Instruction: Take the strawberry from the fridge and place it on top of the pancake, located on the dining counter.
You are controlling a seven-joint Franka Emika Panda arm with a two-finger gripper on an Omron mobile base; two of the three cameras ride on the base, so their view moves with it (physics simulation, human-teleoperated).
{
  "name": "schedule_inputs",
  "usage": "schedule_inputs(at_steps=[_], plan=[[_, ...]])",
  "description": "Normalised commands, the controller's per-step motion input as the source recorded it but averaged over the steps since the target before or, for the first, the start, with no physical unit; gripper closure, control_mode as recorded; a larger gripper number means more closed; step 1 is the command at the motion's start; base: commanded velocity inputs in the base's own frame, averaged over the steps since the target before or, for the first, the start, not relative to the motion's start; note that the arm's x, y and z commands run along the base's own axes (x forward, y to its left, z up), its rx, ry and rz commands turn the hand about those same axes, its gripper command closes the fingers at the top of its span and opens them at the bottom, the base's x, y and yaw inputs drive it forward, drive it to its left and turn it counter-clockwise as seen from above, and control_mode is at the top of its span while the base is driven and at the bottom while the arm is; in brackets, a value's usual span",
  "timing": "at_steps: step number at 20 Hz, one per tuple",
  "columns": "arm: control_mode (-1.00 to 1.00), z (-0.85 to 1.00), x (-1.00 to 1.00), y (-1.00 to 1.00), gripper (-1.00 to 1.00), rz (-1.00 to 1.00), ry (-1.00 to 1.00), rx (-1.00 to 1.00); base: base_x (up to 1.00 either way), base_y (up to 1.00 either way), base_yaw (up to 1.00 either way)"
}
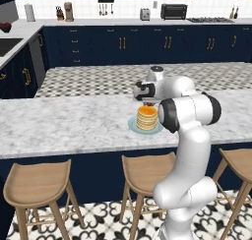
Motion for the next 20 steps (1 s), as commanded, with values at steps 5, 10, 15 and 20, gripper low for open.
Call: schedule_inputs(at_steps=[5,10,15,20], plan=[[-1.00,-0.05,-0.05,-0.01,1.00,0.00,-0.06,0.01,0.00,0.00,0.00],[-1.00,-0.07,-0.10,0.00,1.00,0.00,0.00,0.00,0.00,0.00,0.00],[-1.00,-0.07,0.00,0.00,1.00,-0.01,0.00,0.00,0.00,0.00,0.00],[-1.00,-0.19,-0.13,0.00,1.00,0.00,0.00,0.00,0.00,0.00,0.00]])
